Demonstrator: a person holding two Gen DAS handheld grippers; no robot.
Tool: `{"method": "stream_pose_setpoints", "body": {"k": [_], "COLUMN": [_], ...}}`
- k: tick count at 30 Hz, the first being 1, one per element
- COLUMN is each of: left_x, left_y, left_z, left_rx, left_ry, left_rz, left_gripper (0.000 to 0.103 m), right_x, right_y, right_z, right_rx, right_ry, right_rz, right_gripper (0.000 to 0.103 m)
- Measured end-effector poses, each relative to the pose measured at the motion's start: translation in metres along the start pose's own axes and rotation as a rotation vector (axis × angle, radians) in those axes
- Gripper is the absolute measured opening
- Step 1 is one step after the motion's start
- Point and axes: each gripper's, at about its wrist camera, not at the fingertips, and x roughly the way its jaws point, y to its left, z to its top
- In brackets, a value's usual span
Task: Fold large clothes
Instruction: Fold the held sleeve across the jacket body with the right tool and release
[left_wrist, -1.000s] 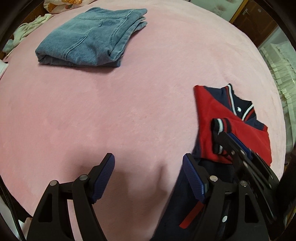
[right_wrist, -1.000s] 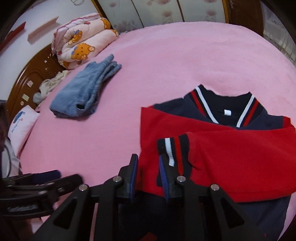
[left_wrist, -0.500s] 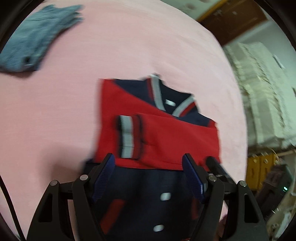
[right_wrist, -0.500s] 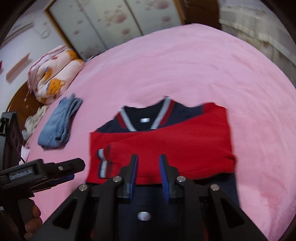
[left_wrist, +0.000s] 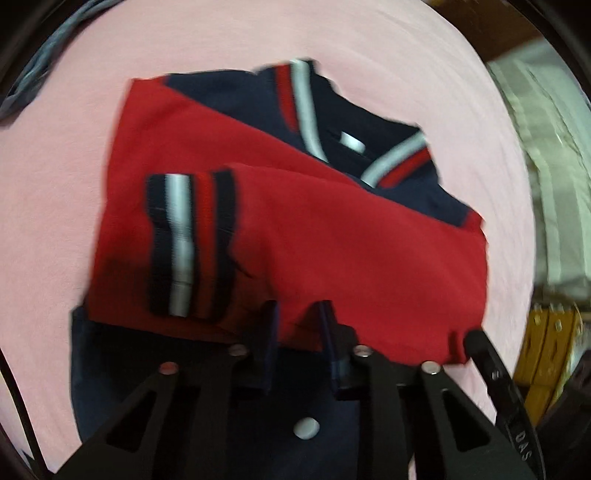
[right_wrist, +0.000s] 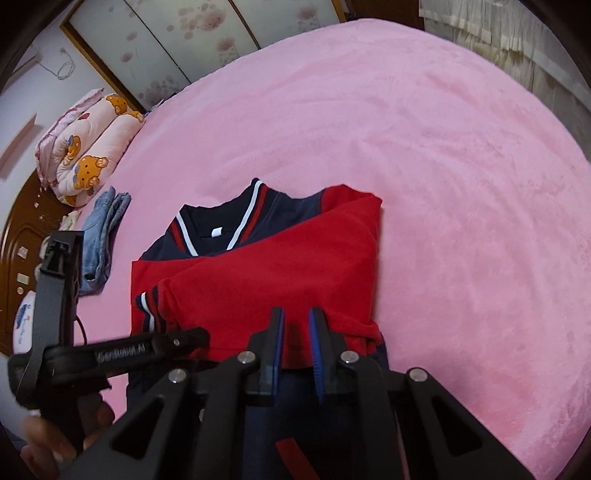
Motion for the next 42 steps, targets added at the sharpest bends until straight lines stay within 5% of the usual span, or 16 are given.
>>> {"method": "stream_pose_setpoints", "body": {"k": [7, 11, 16, 19, 23, 28, 34, 38, 42], "left_x": [0.006, 0.005, 0.006, 0.005, -0.005, -0.016, 0.005, 0.025, 0.025], "left_y": [0.007, 0.004, -0.013, -0.022, -0.04, -0.073, -0.113, -0.11, -0.096], "left_z": [0.005, 0.001, 0.001, -0.001, -0.006, -0.009, -0.005, 0.011, 0.019], "left_rx": [-0.01, -0.012, 0.011, -0.017, 0.0, 0.086, 0.148, 0.077, -0.026], "left_ry": [-0.036, -0.062, -0.082, -0.091, -0.096, -0.114, -0.123, -0.141, -0.182], "left_rz": [0.066, 0.087, 0.152, 0.193, 0.224, 0.127, 0.105, 0.207, 0.214], "left_gripper": [0.001, 0.001, 0.001, 0.001, 0.003, 0.014, 0.014, 0.014, 0.015], "right_x": [0.036, 0.054, 0.058, 0.039, 0.02, 0.003, 0.039, 0.057, 0.073], "right_y": [-0.008, -0.002, -0.021, -0.03, -0.042, -0.042, -0.017, -0.018, -0.034], "right_z": [0.006, 0.008, 0.016, 0.026, 0.03, 0.032, 0.039, 0.045, 0.051], "right_rx": [0.015, -0.081, -0.082, -0.086, -0.055, -0.088, -0.137, -0.068, 0.014], "right_ry": [0.112, 0.154, 0.141, 0.068, 0.044, -0.01, 0.072, 0.091, 0.085], "right_rz": [0.109, 0.063, 0.098, -0.016, -0.003, 0.129, 0.185, 0.183, 0.206], "right_gripper": [0.013, 0.0, 0.0, 0.0, 0.0, 0.0, 0.0, 0.0, 0.0]}}
